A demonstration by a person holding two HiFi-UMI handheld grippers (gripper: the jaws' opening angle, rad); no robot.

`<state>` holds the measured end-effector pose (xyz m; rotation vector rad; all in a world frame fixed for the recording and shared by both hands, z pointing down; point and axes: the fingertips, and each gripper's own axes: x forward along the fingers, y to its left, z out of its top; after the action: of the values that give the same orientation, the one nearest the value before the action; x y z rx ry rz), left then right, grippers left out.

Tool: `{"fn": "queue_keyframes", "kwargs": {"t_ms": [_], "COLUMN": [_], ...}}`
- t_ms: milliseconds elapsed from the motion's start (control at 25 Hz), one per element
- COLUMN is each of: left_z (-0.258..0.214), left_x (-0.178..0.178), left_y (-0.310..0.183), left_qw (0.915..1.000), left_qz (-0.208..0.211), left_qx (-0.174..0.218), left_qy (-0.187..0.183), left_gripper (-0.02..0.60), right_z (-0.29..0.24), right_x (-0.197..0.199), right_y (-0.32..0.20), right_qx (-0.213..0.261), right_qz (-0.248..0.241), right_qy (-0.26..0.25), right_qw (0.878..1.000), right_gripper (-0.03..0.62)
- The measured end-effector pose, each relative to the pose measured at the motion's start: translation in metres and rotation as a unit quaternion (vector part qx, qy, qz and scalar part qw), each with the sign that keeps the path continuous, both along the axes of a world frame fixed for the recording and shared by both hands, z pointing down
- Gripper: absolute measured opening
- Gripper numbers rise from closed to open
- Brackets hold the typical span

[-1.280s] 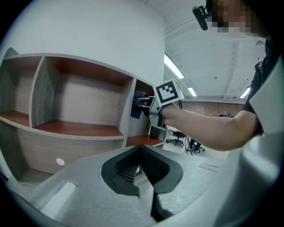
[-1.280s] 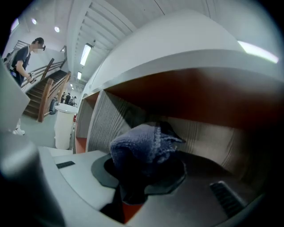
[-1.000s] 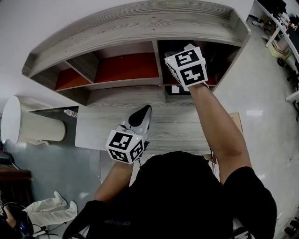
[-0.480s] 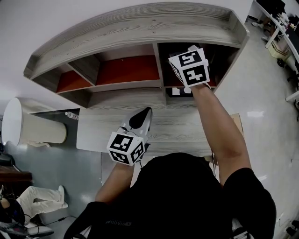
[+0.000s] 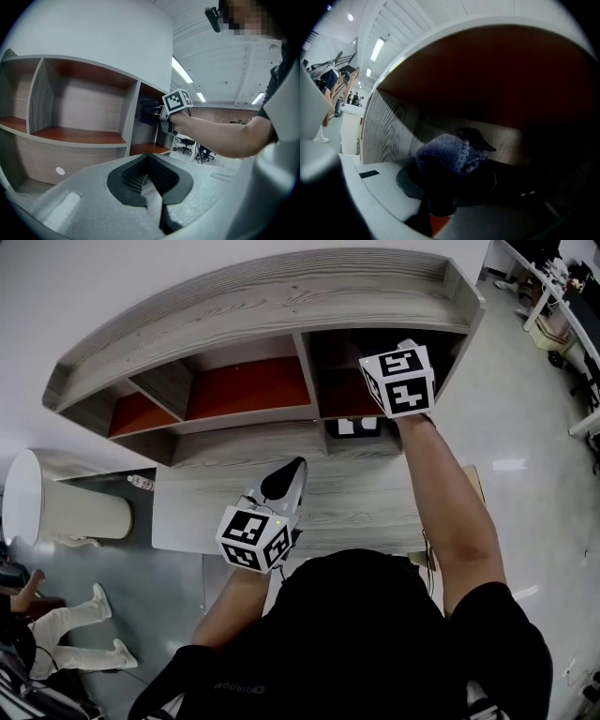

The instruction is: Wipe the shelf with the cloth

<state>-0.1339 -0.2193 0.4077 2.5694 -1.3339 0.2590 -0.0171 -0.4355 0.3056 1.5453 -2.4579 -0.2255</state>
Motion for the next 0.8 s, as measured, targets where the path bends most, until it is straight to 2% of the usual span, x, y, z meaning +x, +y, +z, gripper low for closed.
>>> {"fn": "queue_keyframes", "kwargs": {"t_ms": [400, 800], "left_z": [-0.001, -0.003], "left_x": [0.015, 0.018], "left_y": [-0.003, -0.005], "left_qw": [0.9998, 0.9997], "left_qz": [0.021, 0.025], "left_qx": [0.001, 0.002], "left_qy": [0.001, -0.001], "left_gripper": [0.009, 0.009], "right_z": [0.0, 0.0], "right_x": [0.044, 0.061], "right_y": [-0.006, -0.008], "right_qx": [-0.004, -0.006], "right_qz": [0.05, 0.067], "right_qy": [-0.004, -0.008], "right_qw": [0.999, 0.998], "right_gripper": [0.104, 0.104]}}
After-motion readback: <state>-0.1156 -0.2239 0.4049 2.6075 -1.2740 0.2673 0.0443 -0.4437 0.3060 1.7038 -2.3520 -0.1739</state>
